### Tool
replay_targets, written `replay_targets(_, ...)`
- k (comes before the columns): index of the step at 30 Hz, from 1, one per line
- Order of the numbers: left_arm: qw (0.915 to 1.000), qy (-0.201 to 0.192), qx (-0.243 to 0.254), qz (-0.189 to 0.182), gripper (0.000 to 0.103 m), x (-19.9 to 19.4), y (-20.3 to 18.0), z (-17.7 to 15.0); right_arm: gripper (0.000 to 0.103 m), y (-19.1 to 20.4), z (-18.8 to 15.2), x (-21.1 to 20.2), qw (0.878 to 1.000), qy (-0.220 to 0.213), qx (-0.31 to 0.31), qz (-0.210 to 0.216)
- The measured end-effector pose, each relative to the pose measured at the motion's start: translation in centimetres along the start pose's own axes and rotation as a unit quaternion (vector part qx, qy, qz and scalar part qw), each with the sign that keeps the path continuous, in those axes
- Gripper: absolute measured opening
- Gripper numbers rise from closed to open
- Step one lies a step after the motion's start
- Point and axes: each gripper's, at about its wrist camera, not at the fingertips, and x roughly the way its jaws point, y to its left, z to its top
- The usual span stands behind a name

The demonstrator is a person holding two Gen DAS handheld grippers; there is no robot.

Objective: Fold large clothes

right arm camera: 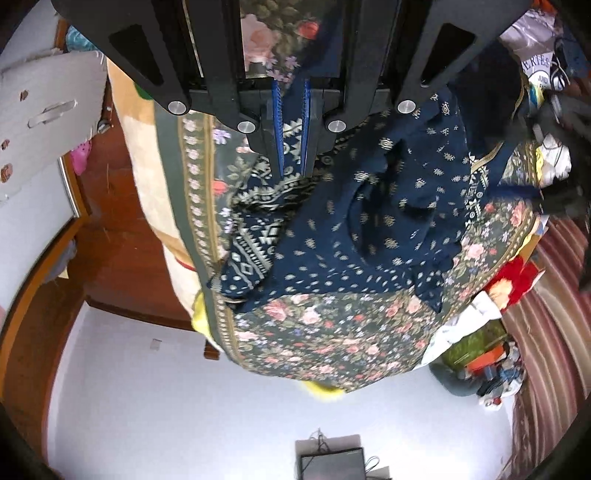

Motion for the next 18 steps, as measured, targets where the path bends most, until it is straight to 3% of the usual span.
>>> replay_targets(3,0.9969,-0.009,-0.052,0.059,0.071,0.4,4.8,-0.2,0.005,0.6,-0.1,1.8,1.000,0.024,-0.015,-0.011)
replay_targets(6,0.9881,0.016,-0.111,0.106,0.071,3.0,10.0,-1.0,0.005,0.4,-0.4,4.1,0.998,0.055,-0.020,-0.024)
replay_targets(7,0.9859,0.026,-0.132,0.099,0.071,3.9,11.2,-1.1,0.005,0.2,-0.5,4.9,0.997,0.066,-0.017,-0.032)
replay_targets(9,0.9808,0.043,-0.185,0.044,0.070,6.1,13.2,-1.6,0.005,-0.5,-0.7,6.1,0.995,0.082,-0.008,-0.046)
replay_targets(11,0.9730,0.040,-0.227,-0.003,0.061,7.6,14.6,-1.8,0.005,-1.1,-0.8,6.8,0.995,0.091,0.002,-0.048)
replay_targets(13,0.9712,0.030,-0.236,-0.011,0.038,8.2,14.9,-1.5,0.005,-1.6,-1.0,7.3,0.994,0.099,0.011,-0.050)
replay_targets(15,0.9741,0.012,-0.225,-0.014,0.025,8.2,14.7,-1.0,0.005,-1.9,-0.9,7.6,0.993,0.104,0.013,-0.052)
replay_targets(16,0.9775,0.004,-0.211,-0.008,0.011,8.2,14.3,-0.9,0.005,-1.9,-0.8,7.7,0.993,0.106,0.012,-0.052)
replay_targets(18,0.9854,-0.012,-0.170,0.008,0.003,7.3,13.4,-0.5,0.005,-1.7,-0.6,7.9,0.992,0.111,0.007,-0.051)
